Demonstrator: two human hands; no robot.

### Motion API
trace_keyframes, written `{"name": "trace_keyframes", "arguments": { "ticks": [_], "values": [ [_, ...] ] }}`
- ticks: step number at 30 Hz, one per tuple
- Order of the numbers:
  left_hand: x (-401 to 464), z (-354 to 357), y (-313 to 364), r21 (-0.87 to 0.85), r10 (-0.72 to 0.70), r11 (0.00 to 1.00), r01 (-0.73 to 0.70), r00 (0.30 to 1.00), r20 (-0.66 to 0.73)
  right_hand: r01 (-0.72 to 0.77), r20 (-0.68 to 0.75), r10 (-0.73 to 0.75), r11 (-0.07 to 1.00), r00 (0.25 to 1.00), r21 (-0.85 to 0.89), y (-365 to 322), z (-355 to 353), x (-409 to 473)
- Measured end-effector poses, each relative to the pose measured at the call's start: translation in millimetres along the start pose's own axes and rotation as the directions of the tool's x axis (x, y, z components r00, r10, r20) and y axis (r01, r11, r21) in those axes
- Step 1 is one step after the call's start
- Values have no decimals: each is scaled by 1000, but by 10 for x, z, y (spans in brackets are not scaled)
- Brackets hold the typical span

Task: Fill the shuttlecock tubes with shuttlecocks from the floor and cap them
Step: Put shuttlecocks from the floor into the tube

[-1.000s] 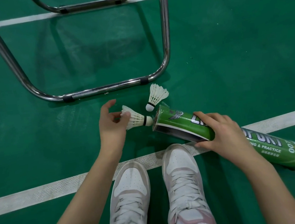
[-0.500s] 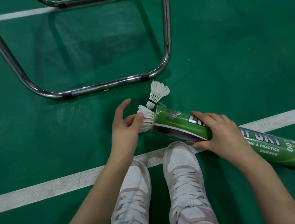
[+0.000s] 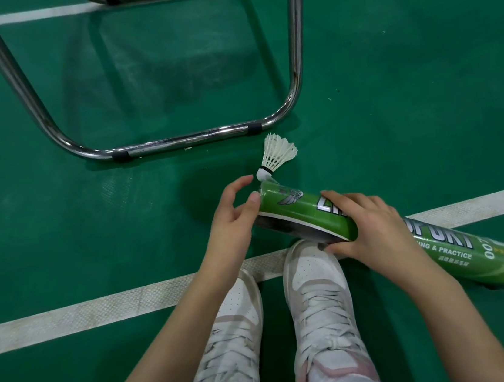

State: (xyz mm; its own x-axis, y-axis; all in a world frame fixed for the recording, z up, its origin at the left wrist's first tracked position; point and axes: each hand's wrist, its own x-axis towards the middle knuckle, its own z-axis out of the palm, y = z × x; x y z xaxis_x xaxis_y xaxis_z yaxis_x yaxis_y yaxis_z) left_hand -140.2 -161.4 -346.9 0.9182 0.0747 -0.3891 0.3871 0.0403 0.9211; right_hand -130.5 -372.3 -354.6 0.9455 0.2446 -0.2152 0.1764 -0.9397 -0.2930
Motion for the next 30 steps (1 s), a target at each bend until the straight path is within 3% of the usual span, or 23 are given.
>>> {"name": "trace_keyframes", "arguments": {
  "ticks": [4,13,30],
  "values": [
    [-57,28,-15,15,-9,1000,7,986,165,9,22,-8,1000,1000,-25,-21,19,-24],
    [-5,10,-76,123,24,992,-35,995,95,16,20,-16,1000,1000,-18,-59,18,-52],
    [108,-67,-30,49,38,997,-54,957,286,28,24,-28,1000,999,9,-75,7,-8]
  ]
}}
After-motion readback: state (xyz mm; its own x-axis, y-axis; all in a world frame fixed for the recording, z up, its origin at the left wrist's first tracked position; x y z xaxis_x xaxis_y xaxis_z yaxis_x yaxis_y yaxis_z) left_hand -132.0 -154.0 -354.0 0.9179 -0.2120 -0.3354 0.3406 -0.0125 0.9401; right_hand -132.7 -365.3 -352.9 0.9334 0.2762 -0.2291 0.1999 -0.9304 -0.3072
